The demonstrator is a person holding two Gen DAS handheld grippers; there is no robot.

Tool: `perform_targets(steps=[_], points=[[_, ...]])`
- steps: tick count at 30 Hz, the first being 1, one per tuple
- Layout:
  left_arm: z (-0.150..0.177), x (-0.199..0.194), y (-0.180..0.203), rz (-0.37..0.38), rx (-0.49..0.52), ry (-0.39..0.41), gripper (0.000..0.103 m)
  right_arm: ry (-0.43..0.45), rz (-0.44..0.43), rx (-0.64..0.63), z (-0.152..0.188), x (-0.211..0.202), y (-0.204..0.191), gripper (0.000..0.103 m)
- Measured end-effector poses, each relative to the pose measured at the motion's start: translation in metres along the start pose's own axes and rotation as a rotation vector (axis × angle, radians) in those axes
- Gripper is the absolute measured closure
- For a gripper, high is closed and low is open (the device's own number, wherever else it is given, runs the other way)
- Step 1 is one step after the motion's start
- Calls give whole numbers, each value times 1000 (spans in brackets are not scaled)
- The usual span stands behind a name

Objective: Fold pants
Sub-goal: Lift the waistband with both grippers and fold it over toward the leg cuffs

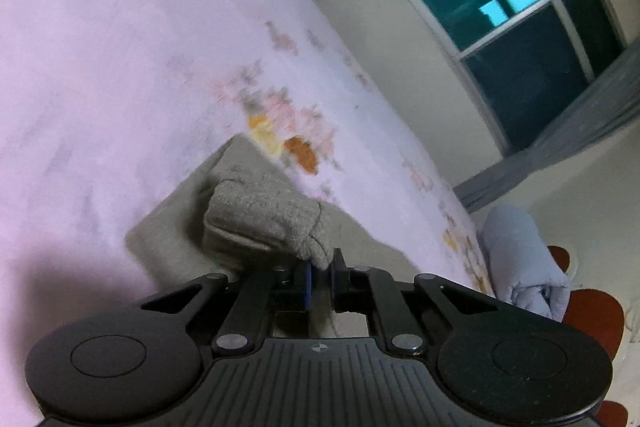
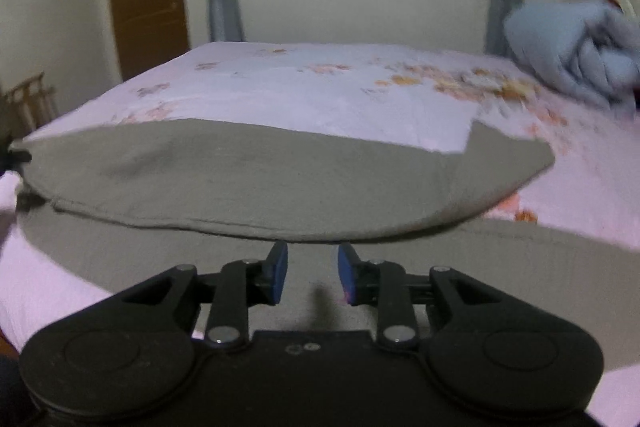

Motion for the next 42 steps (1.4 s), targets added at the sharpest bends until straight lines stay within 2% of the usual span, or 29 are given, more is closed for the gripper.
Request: perform_targets(steps=[5, 10, 14, 15, 16, 17, 18, 19, 20, 22, 23, 25, 26, 27, 28, 29, 30, 31, 32, 34, 37, 42], points=[[2, -8, 7, 24, 30, 8, 95, -43, -79, 261, 2, 26, 18, 71], [5, -6, -9, 32, 2, -7, 95, -102, -196, 646, 12, 66, 36, 71], [1, 2, -13, 56, -5, -15, 95, -76, -265, 1002, 14, 91, 62, 73], [-2, 5, -12, 68, -9, -17, 95, -76, -282, 1087, 15, 98, 69, 77], [-6, 9, -12, 68, -8, -24, 95, -89, -282, 1145, 15, 104, 75, 102], [-13, 15, -11, 73, -16, -39, 95, -114, -253, 1158, 13, 109, 79, 103], [-21, 20, -8, 98, -31, -51, 95, -111, -259, 1123, 3, 109, 78, 103], [-35, 25, 1, 127, -24, -57, 95, -86, -264, 1038, -16, 103, 73, 103], [-46, 25, 11, 141, 2, -50, 95, -51, -279, 960, -34, 94, 67, 103], [-74, 17, 38, 235, 55, 4, 95, 68, -340, 828, -79, 57, 53, 103], [-84, 9, 49, 286, 75, 40, 95, 123, -369, 774, -93, 35, 47, 103], [-83, -2, 51, 345, 84, 47, 95, 187, -397, 676, -104, -3, 38, 103], [-74, -5, 42, 346, 80, 32, 95, 192, -395, 633, -95, -20, 36, 103], [-55, -4, 22, 316, 75, -13, 95, 180, -378, 602, -81, -28, 37, 103], [-33, 4, -2, 254, 71, -85, 95, 140, -328, 536, -54, -27, 36, 103], [-13, 12, -24, 183, 63, -145, 95, 70, -295, 516, -30, -16, 39, 103], [7, 20, -47, 120, 49, -209, 95, -48, -257, 553, 3, 5, 49, 103], [26, 24, -62, 81, 50, -246, 95, -146, -214, 600, 34, 24, 57, 103], [32, 24, -65, 88, 41, -234, 95, -170, -204, 612, 46, 33, 59, 103], [34, 19, -66, 94, 5, -195, 95, -127, -207, 642, 51, 32, 59, 103], [26, 15, -56, 103, 18, -182, 95, -115, -207, 657, 46, 27, 54, 103], [0, -4, -32, 194, 57, -135, 95, -19, -284, 621, 26, 4, 52, 103]])
Point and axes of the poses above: each gripper's, at about its wrist camera, not at the fingertips, and x roughly the way its jaws point, y to its right, z to its underside, the point moved 7 cm from there along x, roughly the way its jaws point, and after that the axes turned 8 degrees about x, right-handed, at the moved point
